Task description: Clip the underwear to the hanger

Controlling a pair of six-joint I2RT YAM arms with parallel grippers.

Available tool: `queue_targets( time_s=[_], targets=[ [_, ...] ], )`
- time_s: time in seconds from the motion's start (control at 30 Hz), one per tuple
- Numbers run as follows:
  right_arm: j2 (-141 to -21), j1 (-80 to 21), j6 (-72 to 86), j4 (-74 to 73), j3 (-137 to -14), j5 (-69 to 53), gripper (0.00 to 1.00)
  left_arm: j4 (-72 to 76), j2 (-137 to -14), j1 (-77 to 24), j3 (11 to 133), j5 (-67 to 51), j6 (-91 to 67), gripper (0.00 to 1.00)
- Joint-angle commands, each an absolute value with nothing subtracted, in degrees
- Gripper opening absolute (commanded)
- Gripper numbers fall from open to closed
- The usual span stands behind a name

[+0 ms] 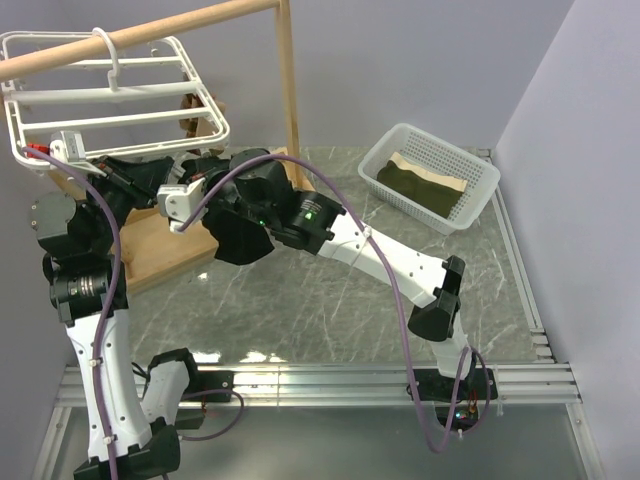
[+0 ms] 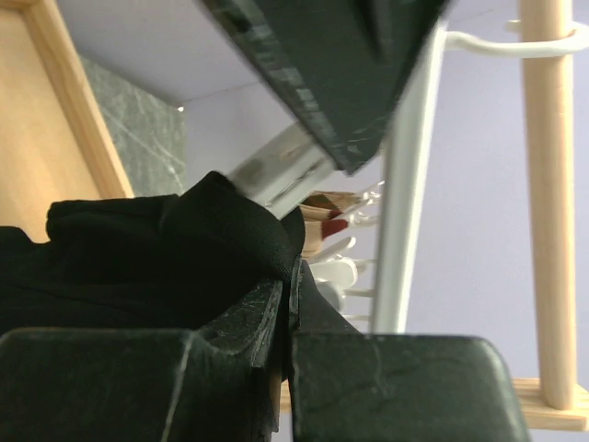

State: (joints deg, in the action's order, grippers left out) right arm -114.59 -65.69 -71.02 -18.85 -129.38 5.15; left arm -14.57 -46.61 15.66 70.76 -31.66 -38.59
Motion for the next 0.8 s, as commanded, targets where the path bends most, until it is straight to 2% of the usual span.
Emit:
queue_targets(
  time_s=[0.0, 0.37, 0.47, 0.63, 0.77],
  targets=[
    [-114.52, -65.39, -73.57, -16.35, -133.68, 5.80, 0.00, -14.85, -46.32, 15.56, 72.86, -32.69, -39.02, 0.19],
    [-111.62, -65.48, -72.42, -16.96, -131.31, 5.54, 0.00, -14.15, -45.88, 15.56, 70.67, -32.78, -38.58, 0.05],
    [-111.80, -65.74, -72.16, -17.05, -131.75, 5.36, 0.00, -14.24, -45.97, 15.56, 70.40, -33.13, -38.41, 0.12],
    [-112.15, -66.27, -71.37, -16.96, -132.28, 5.10, 0.00, -14.15, -45.62, 15.56, 69.96, -32.52, -37.71, 0.15],
    [-112.15, -66.27, -70.93, -17.05, -132.89, 5.18, 0.00, -13.71, -44.91, 15.47, 69.79, -31.82, -37.71, 0.21]
  ],
)
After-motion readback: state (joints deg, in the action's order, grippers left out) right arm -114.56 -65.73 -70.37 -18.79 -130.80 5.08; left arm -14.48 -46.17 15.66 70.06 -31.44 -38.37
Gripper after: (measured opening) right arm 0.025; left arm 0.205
